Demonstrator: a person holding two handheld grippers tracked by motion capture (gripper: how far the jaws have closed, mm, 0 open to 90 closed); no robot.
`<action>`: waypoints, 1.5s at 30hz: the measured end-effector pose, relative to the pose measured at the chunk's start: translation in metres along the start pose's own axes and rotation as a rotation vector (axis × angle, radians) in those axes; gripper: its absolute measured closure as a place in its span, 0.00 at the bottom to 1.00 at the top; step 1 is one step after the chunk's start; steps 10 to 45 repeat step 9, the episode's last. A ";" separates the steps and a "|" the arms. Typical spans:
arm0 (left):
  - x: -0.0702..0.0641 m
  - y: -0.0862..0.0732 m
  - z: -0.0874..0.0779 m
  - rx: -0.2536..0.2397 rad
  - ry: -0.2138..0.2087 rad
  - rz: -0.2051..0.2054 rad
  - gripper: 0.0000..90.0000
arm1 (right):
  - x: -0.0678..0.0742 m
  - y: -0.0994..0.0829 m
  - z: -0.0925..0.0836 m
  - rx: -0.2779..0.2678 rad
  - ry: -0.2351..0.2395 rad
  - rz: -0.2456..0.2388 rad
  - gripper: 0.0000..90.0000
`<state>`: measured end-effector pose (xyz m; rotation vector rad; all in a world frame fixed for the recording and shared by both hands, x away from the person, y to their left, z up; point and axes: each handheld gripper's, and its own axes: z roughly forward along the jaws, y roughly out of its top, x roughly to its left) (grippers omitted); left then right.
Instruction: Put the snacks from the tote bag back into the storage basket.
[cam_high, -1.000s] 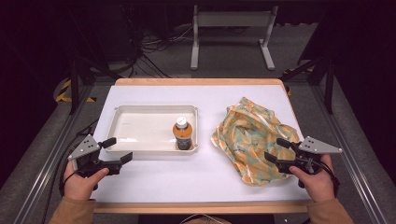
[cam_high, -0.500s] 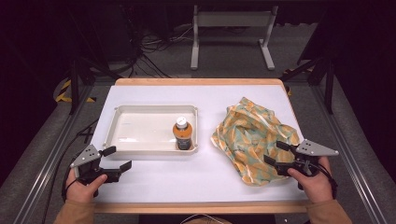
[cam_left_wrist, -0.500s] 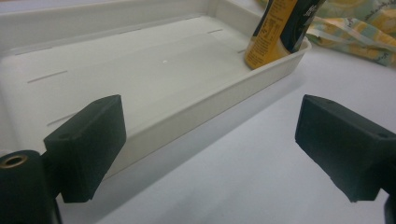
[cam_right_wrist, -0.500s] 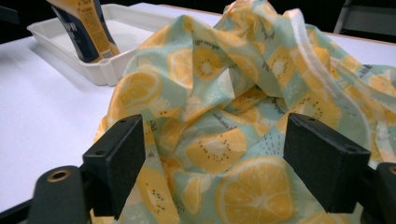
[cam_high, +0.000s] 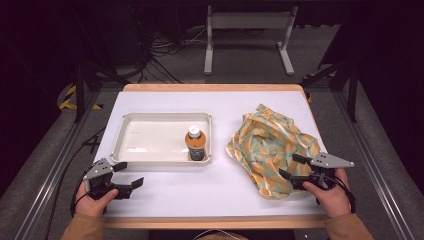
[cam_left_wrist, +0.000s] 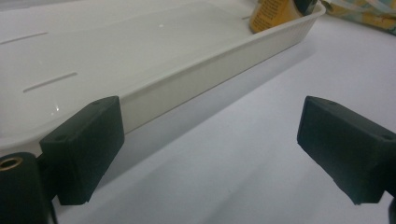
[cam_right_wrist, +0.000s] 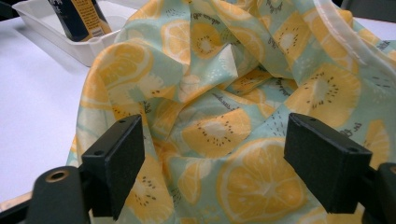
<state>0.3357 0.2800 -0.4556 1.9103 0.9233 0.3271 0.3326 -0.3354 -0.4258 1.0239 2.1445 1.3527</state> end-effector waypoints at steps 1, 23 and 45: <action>0.000 0.000 0.000 0.000 0.000 0.000 0.09 | 0.000 0.000 0.000 0.000 0.000 0.000 0.23; -0.001 0.000 0.000 -0.003 0.010 0.000 0.09 | 0.000 0.000 0.000 -0.006 -0.007 -0.004 0.23; -0.001 0.000 0.000 -0.003 0.010 0.000 0.09 | 0.000 0.000 0.000 -0.006 -0.007 -0.004 0.23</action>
